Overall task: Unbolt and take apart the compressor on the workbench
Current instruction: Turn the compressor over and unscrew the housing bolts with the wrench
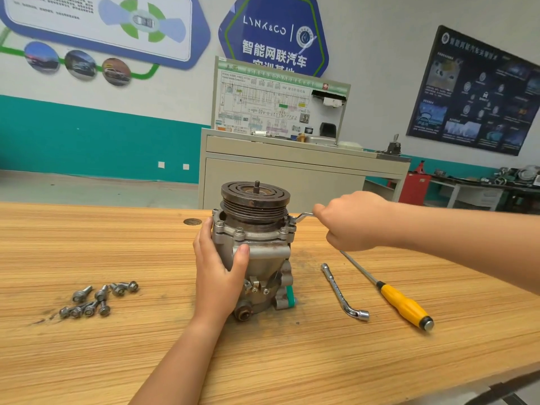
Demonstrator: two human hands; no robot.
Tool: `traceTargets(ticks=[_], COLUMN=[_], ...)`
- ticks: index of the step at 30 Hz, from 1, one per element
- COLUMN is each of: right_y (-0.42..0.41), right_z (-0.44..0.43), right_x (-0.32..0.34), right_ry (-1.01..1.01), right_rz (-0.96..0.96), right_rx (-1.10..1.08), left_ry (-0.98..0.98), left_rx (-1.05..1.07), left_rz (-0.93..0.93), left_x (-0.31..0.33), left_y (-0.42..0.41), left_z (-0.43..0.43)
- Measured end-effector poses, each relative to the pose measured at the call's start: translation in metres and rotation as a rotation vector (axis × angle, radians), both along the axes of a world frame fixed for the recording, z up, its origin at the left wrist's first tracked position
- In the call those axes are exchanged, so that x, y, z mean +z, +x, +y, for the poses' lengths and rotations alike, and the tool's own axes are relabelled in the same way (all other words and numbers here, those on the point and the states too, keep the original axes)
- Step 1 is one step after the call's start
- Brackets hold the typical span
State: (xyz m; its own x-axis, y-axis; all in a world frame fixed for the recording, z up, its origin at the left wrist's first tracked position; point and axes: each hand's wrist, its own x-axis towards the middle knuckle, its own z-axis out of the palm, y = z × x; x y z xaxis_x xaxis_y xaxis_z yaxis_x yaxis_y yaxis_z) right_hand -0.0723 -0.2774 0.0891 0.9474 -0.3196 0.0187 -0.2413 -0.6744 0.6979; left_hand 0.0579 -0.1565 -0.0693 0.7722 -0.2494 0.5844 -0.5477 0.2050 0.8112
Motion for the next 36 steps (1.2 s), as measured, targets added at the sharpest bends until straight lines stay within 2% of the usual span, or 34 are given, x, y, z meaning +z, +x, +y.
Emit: traceTargets(ticks=[3, 11, 13, 17, 21, 23, 26, 30, 32, 36], right_y=[0.000, 0.007, 0.011, 0.038, 0.072, 0.079, 0.072, 0.046, 0.025, -0.011], right_z=[0.004, -0.019, -0.033, -0.055, -0.058, -0.054, -0.056, -0.043, -0.035, -0.010], right_x=[-0.009, 0.004, 0.005, -0.015, -0.052, -0.057, -0.053, -0.042, -0.038, -0.034], right_ry=[-0.082, -0.122, -0.136, 0.017, 0.274, 0.392, 0.444, 0.679, 0.625, 0.389], right_rz=[-0.015, 0.073, 0.044, -0.216, -0.551, -0.642, -0.700, -0.983, -0.959, -0.623], right_rx=[0.043, 0.137, 0.155, 0.188, 0.371, 0.444, 0.413, 0.293, 0.208, -0.016], left_ry=[-0.004, -0.001, -0.002, -0.002, -0.006, -0.008, -0.001, 0.003, -0.002, 0.000], left_rx=[0.002, 0.003, 0.001, -0.001, 0.002, 0.004, 0.003, 0.002, 0.003, 0.007], left_rz=[-0.002, -0.003, -0.006, -0.009, -0.019, -0.028, -0.038, -0.036, -0.031, -0.020], left_x=[-0.001, -0.001, 0.000, -0.002, -0.002, -0.002, -0.002, -0.001, -0.001, -0.001], left_y=[0.000, 0.000, 0.000, 0.001, 0.002, 0.003, 0.004, 0.004, 0.004, 0.003], left_z=[0.000, 0.000, 0.001, 0.000, 0.001, 0.001, 0.001, 0.001, 0.001, 0.001])
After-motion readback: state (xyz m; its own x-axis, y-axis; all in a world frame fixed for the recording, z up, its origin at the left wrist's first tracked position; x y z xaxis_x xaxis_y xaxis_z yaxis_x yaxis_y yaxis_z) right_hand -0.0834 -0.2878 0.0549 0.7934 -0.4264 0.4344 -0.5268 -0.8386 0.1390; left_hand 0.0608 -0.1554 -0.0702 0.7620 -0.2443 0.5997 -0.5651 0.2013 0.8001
